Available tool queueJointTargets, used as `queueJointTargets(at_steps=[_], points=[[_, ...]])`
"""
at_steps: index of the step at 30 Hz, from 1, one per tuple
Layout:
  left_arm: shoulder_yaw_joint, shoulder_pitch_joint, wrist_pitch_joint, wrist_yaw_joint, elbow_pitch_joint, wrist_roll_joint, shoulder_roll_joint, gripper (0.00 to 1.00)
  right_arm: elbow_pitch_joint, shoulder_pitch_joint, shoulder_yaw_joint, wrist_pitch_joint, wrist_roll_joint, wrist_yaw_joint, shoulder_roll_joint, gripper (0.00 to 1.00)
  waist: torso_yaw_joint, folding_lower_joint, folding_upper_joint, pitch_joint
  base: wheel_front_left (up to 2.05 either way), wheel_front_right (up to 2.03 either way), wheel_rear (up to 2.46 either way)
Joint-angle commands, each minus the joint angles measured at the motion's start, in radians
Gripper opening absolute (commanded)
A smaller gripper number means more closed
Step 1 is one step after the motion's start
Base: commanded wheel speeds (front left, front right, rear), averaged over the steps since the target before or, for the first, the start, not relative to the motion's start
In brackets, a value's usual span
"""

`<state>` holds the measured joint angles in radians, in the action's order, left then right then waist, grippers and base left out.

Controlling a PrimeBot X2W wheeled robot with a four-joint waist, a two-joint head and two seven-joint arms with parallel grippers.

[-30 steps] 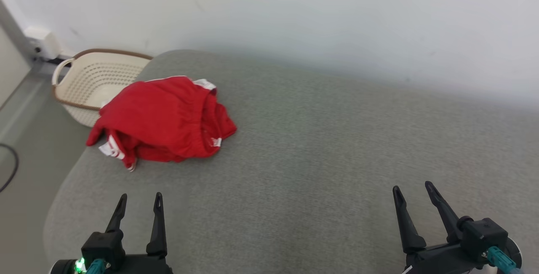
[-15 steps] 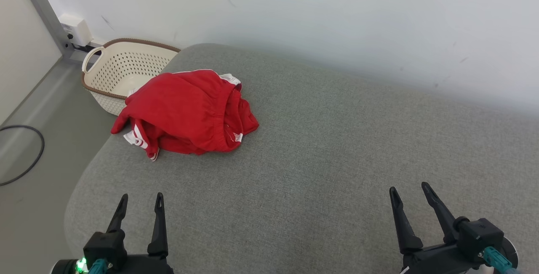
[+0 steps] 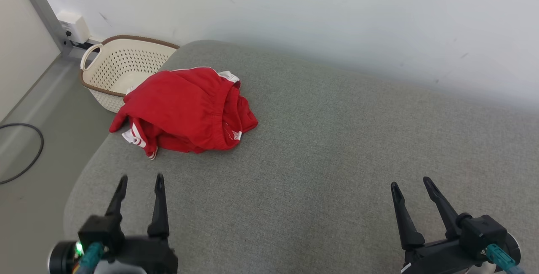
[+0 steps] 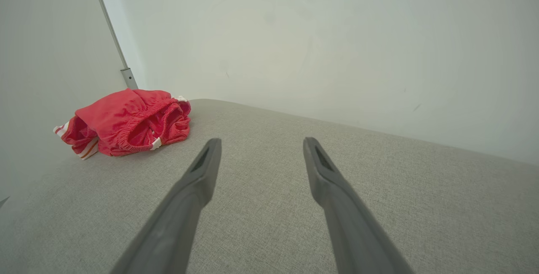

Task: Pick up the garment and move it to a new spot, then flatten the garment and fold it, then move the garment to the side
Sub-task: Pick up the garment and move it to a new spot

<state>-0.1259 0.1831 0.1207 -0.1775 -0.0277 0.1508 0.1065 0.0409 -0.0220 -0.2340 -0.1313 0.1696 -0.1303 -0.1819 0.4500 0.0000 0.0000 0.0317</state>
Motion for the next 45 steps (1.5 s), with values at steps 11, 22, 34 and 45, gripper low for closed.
queueJointTargets(at_steps=[11,22,34,45], points=[[0.027,0.293,-0.161,0.025,0.111,0.023,0.050,1.00,0.023,-0.040,-0.028,-0.007,0.014,-0.001,-0.032,1.00,-0.054,0.0000,0.0000,0.049,0.00,0.00,0.00],[0.037,0.624,-0.382,0.077,-0.340,0.091,0.085,1.00,0.025,-0.102,-0.062,-0.016,0.030,-0.001,-0.071,1.00,-0.187,0.0000,0.0000,0.144,0.00,0.00,0.00],[0.081,0.725,-0.415,0.086,-0.776,0.155,0.117,1.00,0.016,-0.156,-0.079,-0.034,0.047,-0.001,-0.099,1.00,-0.277,0.0000,0.0000,0.246,0.00,0.00,0.00],[0.097,0.783,-0.322,0.097,-0.880,0.177,0.140,0.00,0.003,-0.171,-0.079,-0.039,0.054,-0.001,-0.104,1.00,-0.274,0.0000,0.0000,0.255,0.00,0.00,0.00]])
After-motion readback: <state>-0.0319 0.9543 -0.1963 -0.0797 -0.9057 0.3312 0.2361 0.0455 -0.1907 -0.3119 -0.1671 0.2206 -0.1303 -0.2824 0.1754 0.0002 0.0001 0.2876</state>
